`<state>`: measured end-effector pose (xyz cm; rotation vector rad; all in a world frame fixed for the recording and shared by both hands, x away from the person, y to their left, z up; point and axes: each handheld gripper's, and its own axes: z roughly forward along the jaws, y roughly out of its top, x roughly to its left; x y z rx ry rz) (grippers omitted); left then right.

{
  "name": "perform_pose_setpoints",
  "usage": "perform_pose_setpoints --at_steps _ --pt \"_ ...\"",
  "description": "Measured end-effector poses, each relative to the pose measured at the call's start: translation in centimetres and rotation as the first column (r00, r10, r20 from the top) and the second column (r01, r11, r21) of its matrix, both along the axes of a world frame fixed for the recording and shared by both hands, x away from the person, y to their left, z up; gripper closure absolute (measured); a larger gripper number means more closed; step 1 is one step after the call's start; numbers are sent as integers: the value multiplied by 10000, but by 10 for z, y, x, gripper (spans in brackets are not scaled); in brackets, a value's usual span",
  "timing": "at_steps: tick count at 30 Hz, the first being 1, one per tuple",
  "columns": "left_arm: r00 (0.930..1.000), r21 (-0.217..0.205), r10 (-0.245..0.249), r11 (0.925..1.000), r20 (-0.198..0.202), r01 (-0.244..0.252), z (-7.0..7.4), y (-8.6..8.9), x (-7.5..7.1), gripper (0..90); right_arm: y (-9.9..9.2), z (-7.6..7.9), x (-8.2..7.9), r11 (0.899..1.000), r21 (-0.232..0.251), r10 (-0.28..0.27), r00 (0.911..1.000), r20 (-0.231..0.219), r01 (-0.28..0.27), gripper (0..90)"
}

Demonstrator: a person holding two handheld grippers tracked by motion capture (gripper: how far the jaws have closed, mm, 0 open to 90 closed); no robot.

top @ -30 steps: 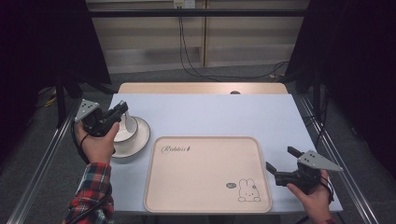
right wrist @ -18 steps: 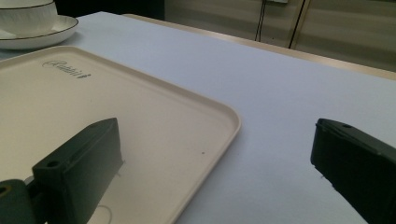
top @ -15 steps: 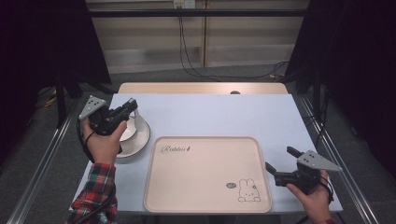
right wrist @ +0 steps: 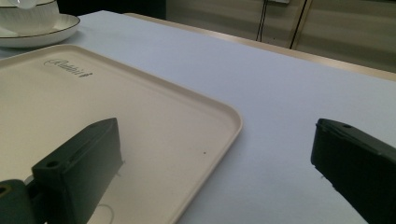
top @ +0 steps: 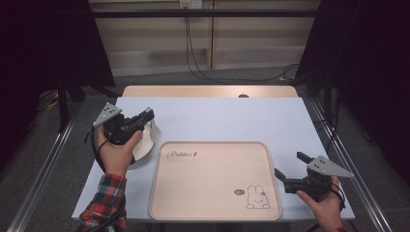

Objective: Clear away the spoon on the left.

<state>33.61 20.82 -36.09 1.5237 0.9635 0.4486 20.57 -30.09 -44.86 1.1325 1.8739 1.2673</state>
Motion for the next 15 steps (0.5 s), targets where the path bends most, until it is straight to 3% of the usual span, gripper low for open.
perform_pose_setpoints --at_steps 15 --pt "9948 -81 -902 9959 -472 899 -9 -17 -9 855 1 0 0 9999 -35 122 9999 -12 -122 12"
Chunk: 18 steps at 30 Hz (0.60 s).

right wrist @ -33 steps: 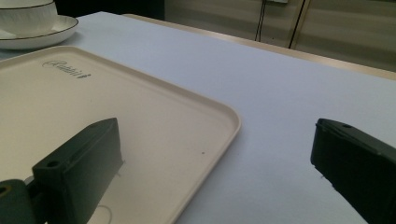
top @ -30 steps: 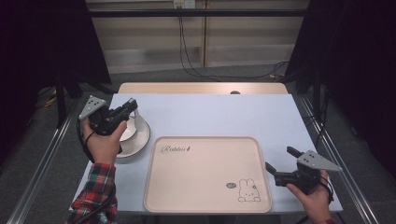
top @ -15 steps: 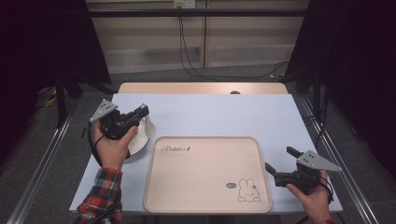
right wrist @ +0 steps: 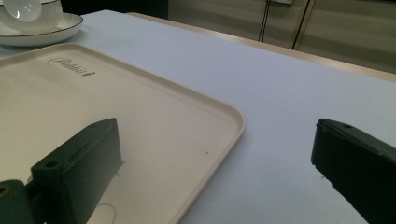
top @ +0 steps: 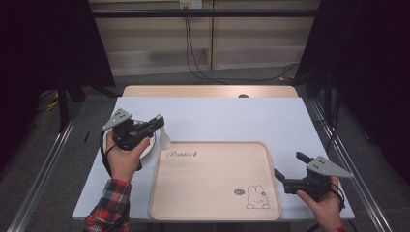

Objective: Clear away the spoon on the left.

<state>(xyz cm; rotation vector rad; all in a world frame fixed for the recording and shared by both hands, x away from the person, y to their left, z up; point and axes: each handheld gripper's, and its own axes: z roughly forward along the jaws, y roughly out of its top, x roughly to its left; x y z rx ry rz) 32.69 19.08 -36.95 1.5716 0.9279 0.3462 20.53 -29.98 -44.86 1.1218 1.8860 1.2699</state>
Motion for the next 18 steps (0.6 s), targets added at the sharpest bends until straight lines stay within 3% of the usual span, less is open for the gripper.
perform_pose_setpoints --at_steps 3,18 --pt "9996 185 -250 9995 -111 252 -3 -3 -2 854 0 0 0 10000 5 50 10000 12 -50 12" --pt "9961 93 -806 9967 -357 809 -12 -15 -14 855 1 0 0 9998 -54 165 9999 11 -165 10"
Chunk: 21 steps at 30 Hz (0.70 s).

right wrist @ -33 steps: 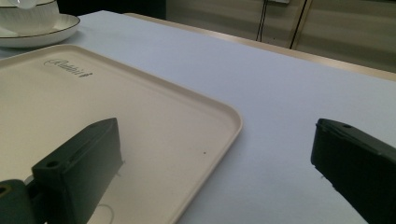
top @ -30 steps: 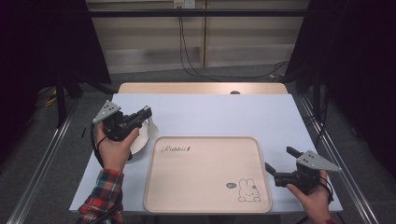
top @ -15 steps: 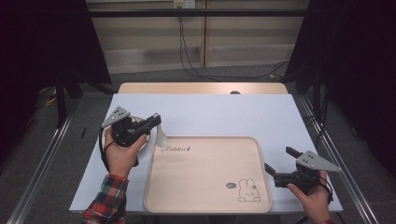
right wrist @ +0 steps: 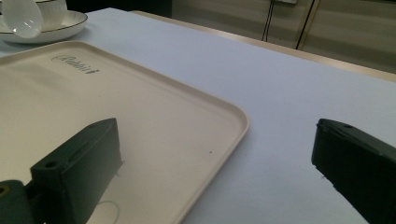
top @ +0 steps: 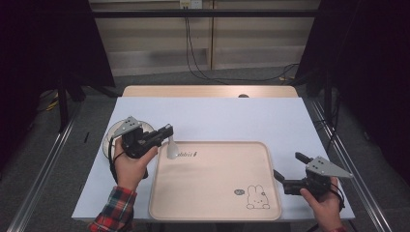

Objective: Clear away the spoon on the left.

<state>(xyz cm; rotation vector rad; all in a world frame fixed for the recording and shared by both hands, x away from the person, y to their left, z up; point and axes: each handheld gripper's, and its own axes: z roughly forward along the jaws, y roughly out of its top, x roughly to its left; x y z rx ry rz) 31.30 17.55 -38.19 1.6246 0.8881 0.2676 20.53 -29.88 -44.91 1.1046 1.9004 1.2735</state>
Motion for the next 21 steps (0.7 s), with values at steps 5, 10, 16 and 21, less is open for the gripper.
perform_pose_setpoints --at_steps 5,10,16,21 --pt "9997 -236 -240 9994 -63 239 -2 -3 -3 855 0 0 0 10000 14 45 10000 -9 -45 10" --pt "9994 -146 -317 9994 -143 315 -4 -6 -8 855 0 0 0 10000 -5 86 10000 -30 -86 10" --pt "9985 -176 -480 9987 -251 475 -8 -9 -12 855 1 0 0 9999 -47 154 9999 -18 -154 10" --pt "9976 -148 -593 9982 -349 588 -11 -12 -15 855 1 0 -1 9999 -39 160 9999 -24 -160 10"
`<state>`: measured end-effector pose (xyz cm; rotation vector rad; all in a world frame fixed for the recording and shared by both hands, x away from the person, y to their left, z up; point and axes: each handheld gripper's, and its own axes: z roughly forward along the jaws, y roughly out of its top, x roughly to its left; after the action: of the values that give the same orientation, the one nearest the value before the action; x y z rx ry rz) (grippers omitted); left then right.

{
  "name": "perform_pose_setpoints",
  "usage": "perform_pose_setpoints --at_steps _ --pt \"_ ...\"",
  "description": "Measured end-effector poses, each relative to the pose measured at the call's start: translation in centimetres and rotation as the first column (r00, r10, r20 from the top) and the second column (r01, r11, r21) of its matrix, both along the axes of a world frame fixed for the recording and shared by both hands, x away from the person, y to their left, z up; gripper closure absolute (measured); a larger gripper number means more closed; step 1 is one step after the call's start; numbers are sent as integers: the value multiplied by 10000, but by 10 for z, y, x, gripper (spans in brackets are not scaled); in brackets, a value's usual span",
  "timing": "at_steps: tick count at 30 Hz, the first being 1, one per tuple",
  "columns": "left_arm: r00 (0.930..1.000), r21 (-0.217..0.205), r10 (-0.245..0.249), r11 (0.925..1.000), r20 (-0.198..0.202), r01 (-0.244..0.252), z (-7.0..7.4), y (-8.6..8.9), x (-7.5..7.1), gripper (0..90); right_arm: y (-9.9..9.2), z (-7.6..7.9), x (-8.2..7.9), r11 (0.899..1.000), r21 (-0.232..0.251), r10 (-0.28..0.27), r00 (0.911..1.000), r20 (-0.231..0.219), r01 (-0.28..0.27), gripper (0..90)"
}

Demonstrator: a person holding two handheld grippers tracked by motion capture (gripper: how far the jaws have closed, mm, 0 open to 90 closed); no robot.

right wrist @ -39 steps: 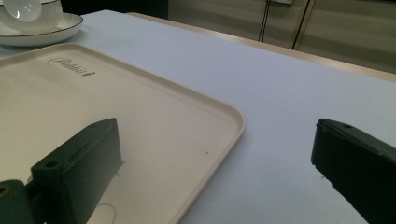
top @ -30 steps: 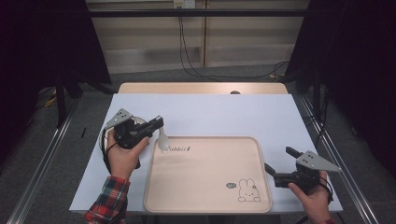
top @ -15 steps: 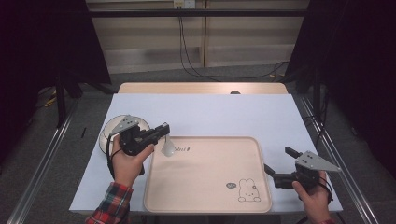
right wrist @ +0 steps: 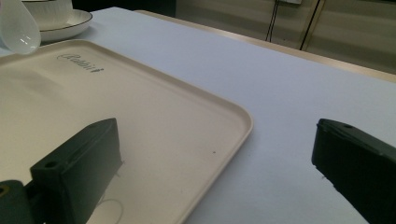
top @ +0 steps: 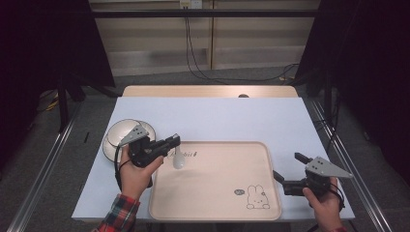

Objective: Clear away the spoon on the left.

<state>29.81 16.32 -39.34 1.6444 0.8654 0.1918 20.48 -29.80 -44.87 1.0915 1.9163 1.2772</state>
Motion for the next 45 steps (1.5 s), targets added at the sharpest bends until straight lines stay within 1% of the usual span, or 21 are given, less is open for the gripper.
perform_pose_setpoints --at_steps 2,3,4,8,9,10,11,13,14,15,19,23,24,25,26,27,32,36,37,42,45 --pt "10000 -31 -26 10000 -47 25 -2 -2 -2 855 0 0 0 10000 -2 23 10000 23 -23 10" --pt "9999 81 -154 9998 -51 155 -3 -1 -2 855 0 0 0 10000 1 31 10000 22 -31 10" --pt "10000 34 -50 10000 -71 50 -4 -3 -3 855 0 0 0 10000 -10 34 10000 20 -34 10" --pt "9997 61 -218 9997 -146 219 -7 -3 -6 855 0 0 0 10000 -21 40 10000 29 -40 10" --pt "9992 -11 -356 9994 -179 356 -8 -4 -7 855 0 0 0 10000 -29 18 10000 24 -17 10" --pt "9992 -11 -356 9994 -179 356 -8 -4 -7 855 0 0 0 10000 -29 18 10000 24 -17 10" --pt "9993 129 -310 9994 -200 313 -8 -4 -9 855 0 0 0 10000 -31 18 10000 24 -18 10" --pt "9984 109 -558 9984 -134 560 -10 -5 -9 854 0 0 0 10000 -10 57 10000 14 -57 10" --pt "9986 164 -485 9987 -194 488 -10 -5 -11 854 1 0 0 10000 -25 34 10000 22 -34 10" --pt "9976 103 -650 9978 -225 653 -12 -5 -12 855 1 0 0 10000 -32 47 10000 23 -47 10" --pt "9966 90 -759 9971 -330 762 -14 -6 -15 854 1 0 0 10000 -37 71 10000 9 -71 10" --pt "9965 46 -721 9974 -422 723 -14 -6 -19 854 1 0 0 10000 -59 78 10000 15 -78 10" --pt "9957 -8 -817 9967 -427 817 -15 -6 -19 854 1 0 0 10000 -59 78 10000 15 -78 10" --pt "9957 52 -808 9967 -454 812 -15 -6 -21 854 1 0 0 9999 -42 108 9999 27 -108 10" --pt "9955 -7 -839 9965 -438 839 -15 -6 -22 854 1 0 0 9999 -44 101 9999 25 -101 10" --pt "9954 54 -845 9964 -457 848 -15 -6 -23 854 1 0 0 9999 -48 105 9999 28 -105 10" --pt "9942 -15 -978 9952 -457 978 -15 -8 -29 854 2 0 0 9999 -69 74 10000 52 -73 10" --pt "9923 -42 -1114 9938 -549 1113 -17 -10 -34 854 2 1 -1 9999 -105 70 10000 55 -69 10" --pt "9905 -26 -1248 9922 -572 1248 -17 -11 -36 854 2 1 -1 9999 -95 86 10000 49 -85 10" --pt "9887 -114 -1354 9908 -643 1350 -18 -13 -41 854 2 1 -1 9999 -117 100 9999 54 -100 10" --pt "9858 -155 -1490 9888 -780 1482 -19 -13 -44 853 3 1 -1 9999 -125 98 9999 62 -97 10"
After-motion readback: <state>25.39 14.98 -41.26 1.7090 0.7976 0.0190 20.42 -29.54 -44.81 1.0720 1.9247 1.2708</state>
